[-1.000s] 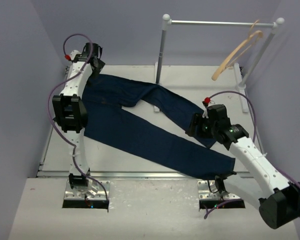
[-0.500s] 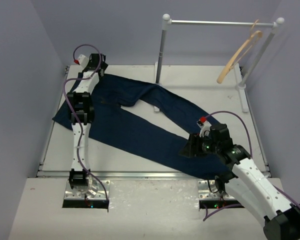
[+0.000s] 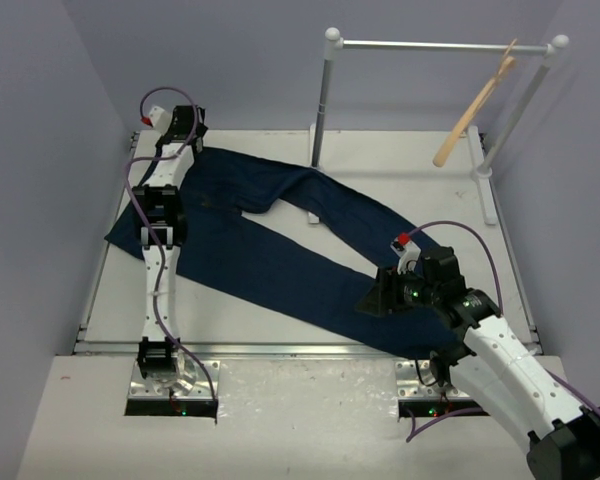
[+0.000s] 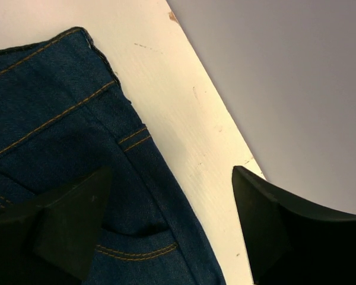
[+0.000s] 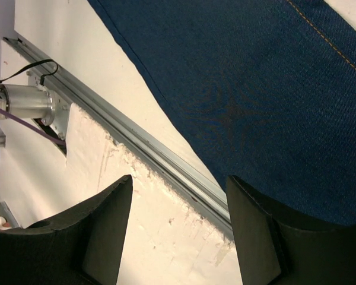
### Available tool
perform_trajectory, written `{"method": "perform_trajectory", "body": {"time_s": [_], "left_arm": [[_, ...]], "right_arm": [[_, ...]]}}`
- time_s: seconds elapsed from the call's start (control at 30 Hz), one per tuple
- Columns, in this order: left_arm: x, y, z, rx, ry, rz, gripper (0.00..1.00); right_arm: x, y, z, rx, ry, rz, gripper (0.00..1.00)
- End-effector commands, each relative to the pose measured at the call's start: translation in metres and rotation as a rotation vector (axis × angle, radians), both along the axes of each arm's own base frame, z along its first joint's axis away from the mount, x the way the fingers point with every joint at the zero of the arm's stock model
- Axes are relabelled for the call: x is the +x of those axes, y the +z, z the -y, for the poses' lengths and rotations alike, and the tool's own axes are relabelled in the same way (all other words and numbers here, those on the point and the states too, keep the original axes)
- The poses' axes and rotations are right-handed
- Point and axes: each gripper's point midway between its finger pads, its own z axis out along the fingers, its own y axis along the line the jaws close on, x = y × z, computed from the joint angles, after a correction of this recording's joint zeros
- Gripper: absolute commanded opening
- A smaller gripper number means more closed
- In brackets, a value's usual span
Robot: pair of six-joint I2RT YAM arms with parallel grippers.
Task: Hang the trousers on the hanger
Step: Fold the trousers at the center of the board.
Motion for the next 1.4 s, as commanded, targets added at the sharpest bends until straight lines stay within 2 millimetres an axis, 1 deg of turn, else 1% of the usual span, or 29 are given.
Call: {"method": "perform_trajectory", "body": {"time_s": [0.0, 0.07, 0.1, 0.2, 0.23, 0.27, 0.3, 0.33, 0.37, 0.43, 0.57, 0.67, 0.7, 0.73, 0.77, 0.8, 0.83, 0.87, 0.9, 0.93, 0.97, 1.07, 1.13, 1.17, 1.2, 1.23, 1.27, 1.3, 1.37], "left_arm": [[0.007, -0.021, 0.001, 0.000, -0.059, -0.021, 0.68], [0.008, -0.031, 0.004, -0.015, -0.086, -0.035, 0.54], [0.009, -0.035, 0.006, -0.024, -0.102, -0.037, 0.51], [0.013, -0.058, 0.011, -0.144, -0.191, -0.027, 0.47], [0.015, -0.062, 0.013, -0.185, -0.219, -0.016, 0.43], [0.016, -0.063, 0.013, -0.226, -0.237, -0.005, 0.24], [0.015, -0.061, 0.011, -0.236, -0.236, -0.002, 0.11], [0.014, -0.058, 0.008, -0.233, -0.229, -0.002, 0.03], [0.015, -0.049, 0.004, -0.214, -0.219, 0.014, 0.00], [0.016, -0.027, 0.002, -0.195, -0.216, 0.052, 0.00], [0.025, 0.034, -0.004, -0.143, -0.213, 0.154, 0.00], [0.027, 0.098, -0.006, -0.075, -0.237, 0.253, 0.00], [0.025, 0.111, -0.005, -0.060, -0.252, 0.273, 0.00], [0.022, 0.138, -0.003, -0.039, -0.275, 0.309, 0.00], [0.019, 0.150, -0.001, -0.026, -0.288, 0.325, 0.00], [0.014, 0.156, 0.001, -0.017, -0.304, 0.321, 0.00], [0.005, 0.167, 0.005, -0.004, -0.323, 0.329, 0.00], [0.001, 0.169, 0.007, -0.004, -0.333, 0.326, 0.00], [-0.003, 0.160, 0.008, -0.010, -0.339, 0.301, 0.00], [-0.015, 0.173, 0.010, -0.011, -0.339, 0.295, 0.00], [-0.023, 0.163, 0.010, -0.023, -0.326, 0.255, 0.00], [-0.058, 0.162, 0.008, -0.045, -0.279, 0.162, 0.00], [-0.084, 0.161, 0.006, -0.045, -0.251, 0.120, 0.00], [-0.093, 0.163, 0.008, -0.044, -0.250, 0.115, 0.00], [-0.102, 0.164, 0.008, -0.040, -0.248, 0.105, 0.00], [-0.116, 0.178, 0.008, -0.024, -0.240, 0.110, 0.00], [-0.130, 0.179, 0.007, -0.018, -0.231, 0.090, 0.00], [-0.143, 0.170, 0.006, -0.021, -0.219, 0.050, 0.00], [-0.164, 0.170, 0.006, -0.015, -0.201, 0.022, 0.00]], "right_arm": [[0.006, 0.009, -0.005, 0.019, 0.026, 0.053, 0.64], [0.007, 0.010, -0.005, 0.020, 0.026, 0.054, 0.64], [0.007, 0.010, -0.005, 0.020, 0.026, 0.054, 0.64], [0.006, 0.013, -0.006, 0.023, 0.033, 0.053, 0.64], [0.006, 0.013, -0.006, 0.024, 0.035, 0.054, 0.64], [0.005, 0.013, -0.005, 0.023, 0.035, 0.057, 0.64], [0.005, 0.013, -0.005, 0.021, 0.032, 0.059, 0.64], [0.006, 0.012, -0.004, 0.019, 0.027, 0.062, 0.64], [0.006, 0.012, -0.004, 0.016, 0.024, 0.063, 0.64], [0.006, 0.009, -0.004, 0.012, 0.024, 0.050, 0.64], [0.007, 0.004, -0.002, -0.002, 0.014, 0.041, 0.64], [0.012, 0.001, 0.001, -0.023, -0.010, 0.046, 0.64], [0.013, 0.000, 0.002, -0.030, -0.020, 0.050, 0.64], [0.016, -0.001, 0.004, -0.038, -0.038, 0.054, 0.64], [0.018, -0.003, 0.007, -0.052, -0.061, 0.055, 0.64], [0.023, -0.004, 0.011, -0.066, -0.097, 0.061, 0.64], [0.030, -0.007, 0.018, -0.090, -0.163, 0.072, 0.65], [0.035, -0.010, 0.023, -0.105, -0.208, 0.076, 0.65], [0.041, -0.011, 0.030, -0.127, -0.263, 0.082, 0.65], [0.054, -0.011, 0.043, -0.170, -0.363, 0.103, 0.66], [0.062, -0.012, 0.054, -0.208, -0.429, 0.120, 0.66], [0.088, -0.012, 0.082, -0.362, -0.561, 0.132, 0.66], [0.105, -0.003, 0.099, -0.468, -0.620, 0.134, 0.69], [0.109, -0.014, 0.103, -0.525, -0.620, 0.080, 0.71], [0.114, -0.015, 0.105, -0.545, -0.620, 0.069, 0.72], [0.121, -0.015, 0.110, -0.551, -0.637, 0.050, 0.73], [0.129, -0.016, 0.113, -0.558, -0.652, 0.031, 0.73], [0.135, -0.017, 0.116, -0.567, -0.666, 0.015, 0.73], [0.145, -0.015, 0.123, -0.575, -0.704, 0.005, 0.73]]}}
